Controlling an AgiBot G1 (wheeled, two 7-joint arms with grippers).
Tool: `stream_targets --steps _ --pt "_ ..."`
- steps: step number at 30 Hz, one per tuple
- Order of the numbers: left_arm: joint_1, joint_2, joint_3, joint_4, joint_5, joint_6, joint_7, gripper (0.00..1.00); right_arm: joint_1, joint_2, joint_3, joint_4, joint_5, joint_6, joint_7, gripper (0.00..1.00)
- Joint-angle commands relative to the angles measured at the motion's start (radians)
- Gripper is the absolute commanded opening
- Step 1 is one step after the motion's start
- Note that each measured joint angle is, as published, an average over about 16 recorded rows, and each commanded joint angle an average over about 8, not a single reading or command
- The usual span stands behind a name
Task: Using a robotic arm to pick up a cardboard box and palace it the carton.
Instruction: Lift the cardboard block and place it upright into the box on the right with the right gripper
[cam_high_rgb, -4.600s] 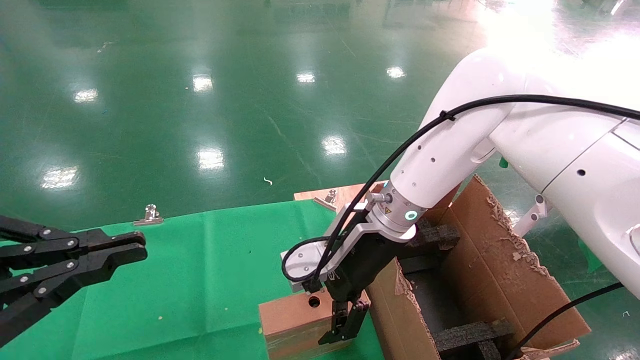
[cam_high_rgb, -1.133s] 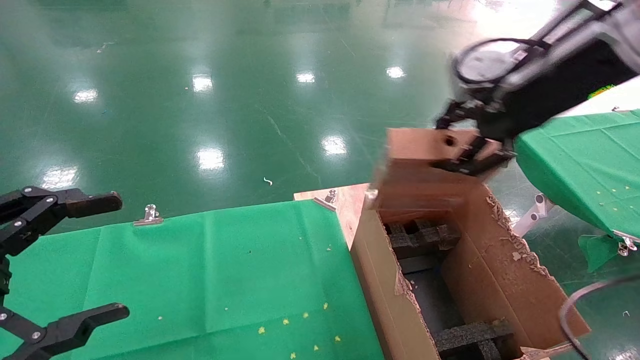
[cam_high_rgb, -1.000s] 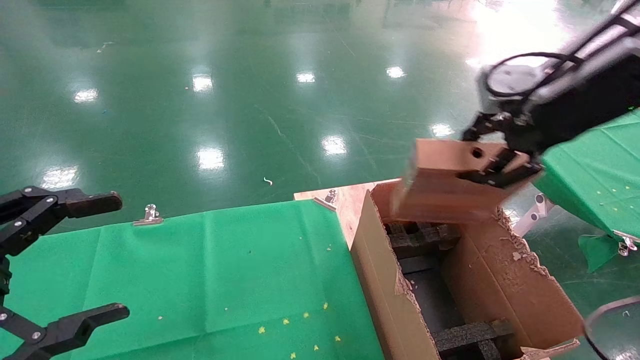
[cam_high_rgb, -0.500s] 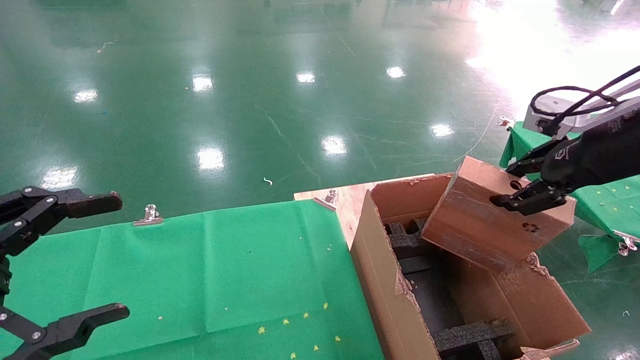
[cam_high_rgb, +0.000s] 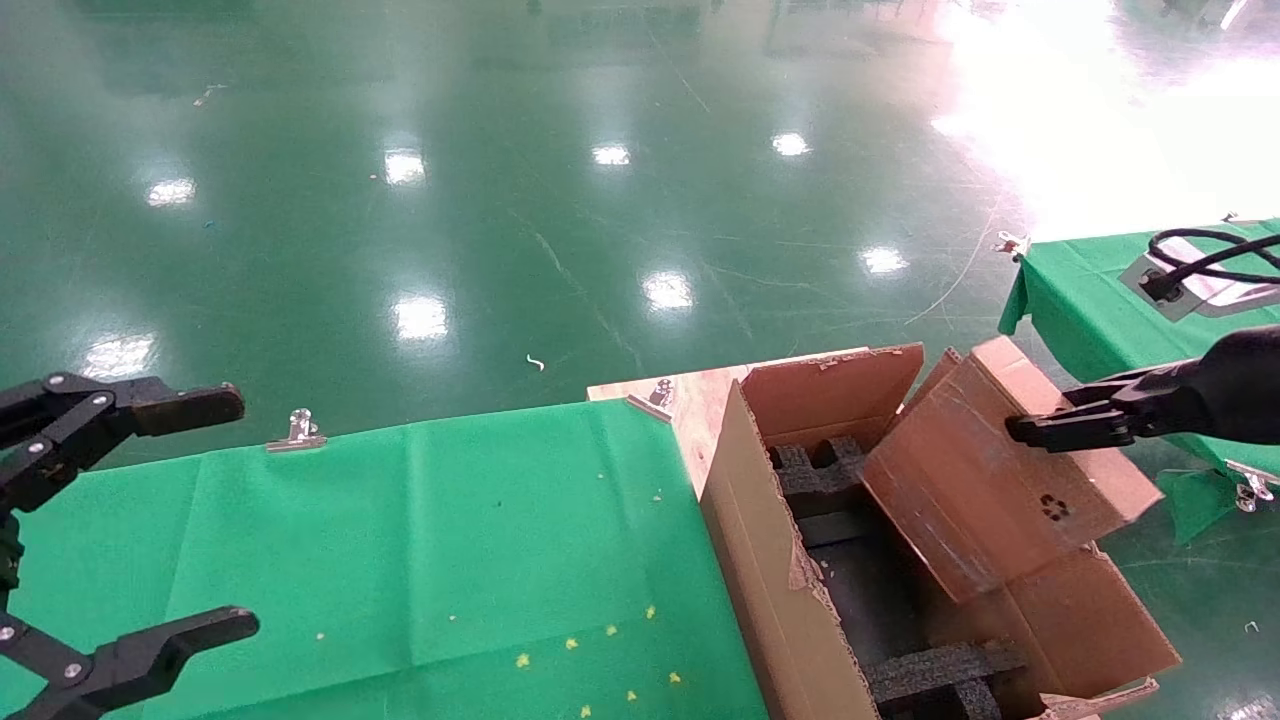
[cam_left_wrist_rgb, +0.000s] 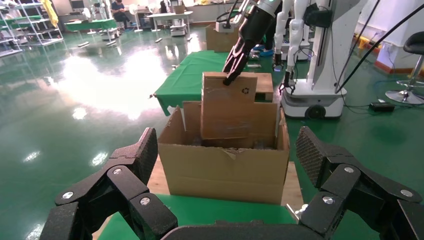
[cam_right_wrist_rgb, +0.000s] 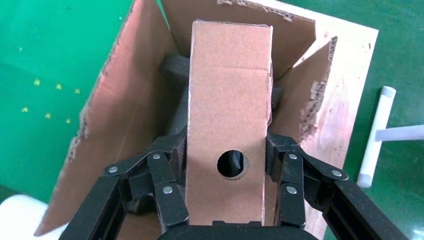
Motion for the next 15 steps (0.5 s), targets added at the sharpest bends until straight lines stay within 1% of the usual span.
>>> stream_targets --steps 1,6,15 --pt "0.0 0.0 0.0 0.0 0.0 0.0 0.0 1.0 0.002 0.036 -0.002 0.057 -0.005 0.032 0.051 0.0" --pt "0.0 0.0 0.0 0.0 0.0 0.0 0.0 1.0 0.004 0.056 -0.005 0.097 -0.014 0.055 0.073 0.0" --pt "0.0 0.0 0.0 0.0 0.0 0.0 0.0 1.0 0.003 0.037 -0.003 0.065 -0.01 0.042 0.058 0.0"
